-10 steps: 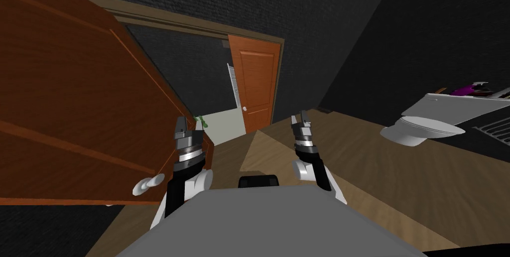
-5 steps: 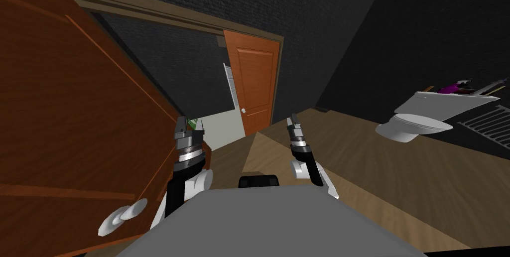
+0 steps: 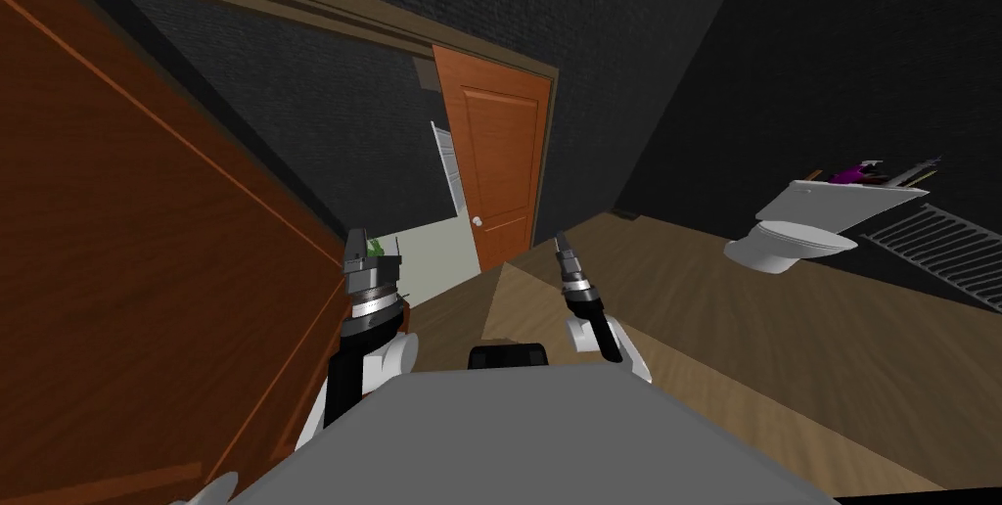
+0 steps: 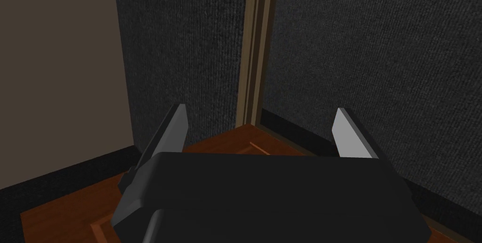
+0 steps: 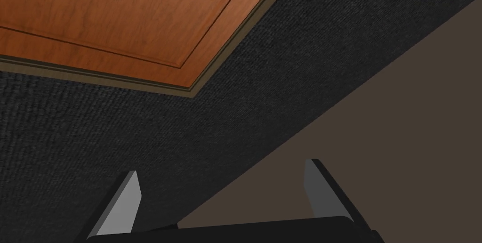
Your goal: Pull the door open
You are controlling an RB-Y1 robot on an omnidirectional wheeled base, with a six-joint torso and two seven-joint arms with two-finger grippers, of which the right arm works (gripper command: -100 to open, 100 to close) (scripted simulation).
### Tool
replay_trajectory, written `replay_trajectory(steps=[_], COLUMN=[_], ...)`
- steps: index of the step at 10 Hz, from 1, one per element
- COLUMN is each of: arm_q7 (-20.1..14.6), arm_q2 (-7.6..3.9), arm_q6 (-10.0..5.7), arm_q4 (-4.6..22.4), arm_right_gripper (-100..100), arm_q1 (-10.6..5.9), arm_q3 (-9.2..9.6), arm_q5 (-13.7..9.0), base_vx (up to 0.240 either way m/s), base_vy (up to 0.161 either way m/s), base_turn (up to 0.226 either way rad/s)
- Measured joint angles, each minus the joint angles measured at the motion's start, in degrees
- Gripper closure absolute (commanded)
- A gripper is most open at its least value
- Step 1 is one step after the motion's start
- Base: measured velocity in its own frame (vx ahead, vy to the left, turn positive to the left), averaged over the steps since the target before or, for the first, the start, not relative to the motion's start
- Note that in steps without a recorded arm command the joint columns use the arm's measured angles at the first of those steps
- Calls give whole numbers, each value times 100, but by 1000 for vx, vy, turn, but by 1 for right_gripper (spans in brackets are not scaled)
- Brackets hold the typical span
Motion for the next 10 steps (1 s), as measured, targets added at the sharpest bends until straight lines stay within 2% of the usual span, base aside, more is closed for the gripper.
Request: replay_trajectory(steps=[2, 4, 7, 10], arm_q7=[178, 355, 645, 868], arm_q2=[-73, -91, -125, -140], arm_q6=[-123, -192, -368, -460], arm_q4=[224, 492, 838, 1132], arm_right_gripper=[-100, -100, -100, -100], arm_q1=[-12, -122, -155, -246], arm_q3=[53, 103, 217, 296], arm_q5=[169, 326, 588, 796], base_vx=[134, 124, 101, 83], base_vy=[118, 96, 78, 82], base_turn=[-108, -87, -81, -72])
